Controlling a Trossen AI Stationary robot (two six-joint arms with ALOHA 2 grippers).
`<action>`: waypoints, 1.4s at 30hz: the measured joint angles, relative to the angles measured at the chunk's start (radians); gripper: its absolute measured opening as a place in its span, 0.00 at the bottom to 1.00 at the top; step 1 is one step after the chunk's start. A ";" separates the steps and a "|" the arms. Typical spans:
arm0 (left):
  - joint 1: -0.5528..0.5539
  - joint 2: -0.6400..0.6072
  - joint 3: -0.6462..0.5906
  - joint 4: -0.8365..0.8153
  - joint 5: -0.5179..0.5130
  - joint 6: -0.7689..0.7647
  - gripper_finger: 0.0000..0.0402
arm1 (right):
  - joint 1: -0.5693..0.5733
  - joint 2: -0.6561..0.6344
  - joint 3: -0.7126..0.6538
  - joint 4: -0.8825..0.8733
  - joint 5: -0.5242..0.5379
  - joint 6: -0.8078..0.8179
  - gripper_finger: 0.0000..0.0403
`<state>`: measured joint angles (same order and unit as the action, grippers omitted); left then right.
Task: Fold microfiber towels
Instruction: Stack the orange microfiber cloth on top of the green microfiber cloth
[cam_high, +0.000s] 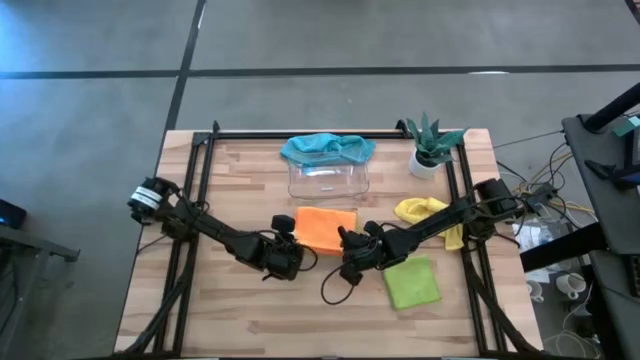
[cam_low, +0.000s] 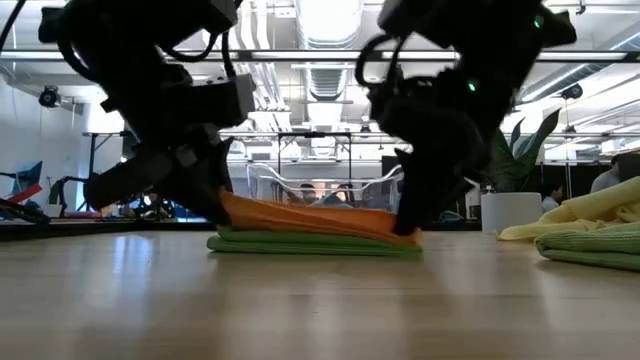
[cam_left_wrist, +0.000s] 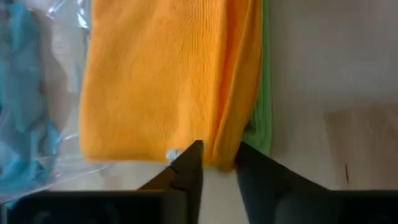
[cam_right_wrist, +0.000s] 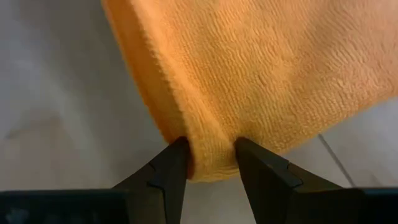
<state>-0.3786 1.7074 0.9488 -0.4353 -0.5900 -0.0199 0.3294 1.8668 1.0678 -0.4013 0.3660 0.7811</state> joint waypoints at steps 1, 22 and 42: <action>0.000 -0.007 0.014 -0.022 -0.005 0.000 0.22 | -0.001 0.000 -0.010 0.006 -0.001 0.001 0.34; 0.175 0.071 0.040 0.155 0.045 0.018 0.39 | 0.002 -0.074 0.157 -0.150 -0.081 -0.217 0.34; 0.214 -0.029 0.040 0.111 0.035 0.086 0.39 | -0.020 0.026 0.078 -0.091 -0.073 -0.310 0.34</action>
<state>-0.1649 1.6787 0.9886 -0.3238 -0.5549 0.0666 0.3091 1.8931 1.1461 -0.4921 0.2926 0.4709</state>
